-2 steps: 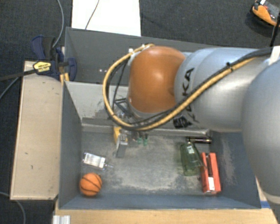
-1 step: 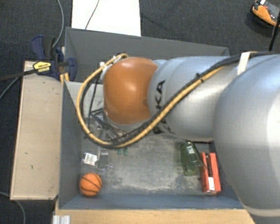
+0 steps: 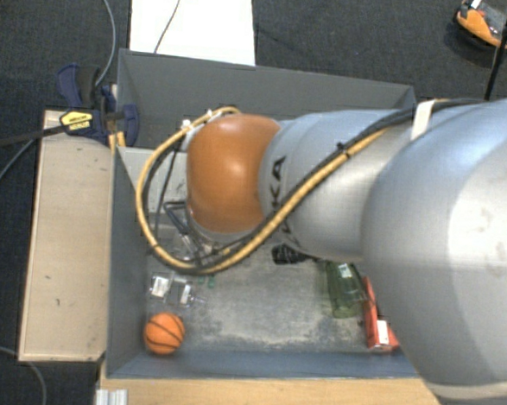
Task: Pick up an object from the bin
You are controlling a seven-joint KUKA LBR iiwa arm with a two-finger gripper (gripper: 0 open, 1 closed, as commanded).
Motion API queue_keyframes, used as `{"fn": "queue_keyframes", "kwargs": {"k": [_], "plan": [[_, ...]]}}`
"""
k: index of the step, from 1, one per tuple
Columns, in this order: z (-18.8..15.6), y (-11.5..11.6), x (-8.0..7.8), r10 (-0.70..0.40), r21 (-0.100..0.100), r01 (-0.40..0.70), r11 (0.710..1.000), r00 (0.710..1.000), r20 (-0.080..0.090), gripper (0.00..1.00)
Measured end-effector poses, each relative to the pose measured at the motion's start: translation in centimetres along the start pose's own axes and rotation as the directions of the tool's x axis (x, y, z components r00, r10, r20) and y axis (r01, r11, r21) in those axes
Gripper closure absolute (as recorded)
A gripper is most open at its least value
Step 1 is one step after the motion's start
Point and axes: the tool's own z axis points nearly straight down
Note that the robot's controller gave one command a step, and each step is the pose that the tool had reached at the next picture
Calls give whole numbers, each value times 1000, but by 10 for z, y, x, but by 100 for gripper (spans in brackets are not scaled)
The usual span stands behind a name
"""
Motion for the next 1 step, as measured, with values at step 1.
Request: {"fn": "queue_keyframes", "kwargs": {"k": [1], "plan": [[63, 7, -3, -16, 0, 16, 1000, 1000, 4, 0]]}}
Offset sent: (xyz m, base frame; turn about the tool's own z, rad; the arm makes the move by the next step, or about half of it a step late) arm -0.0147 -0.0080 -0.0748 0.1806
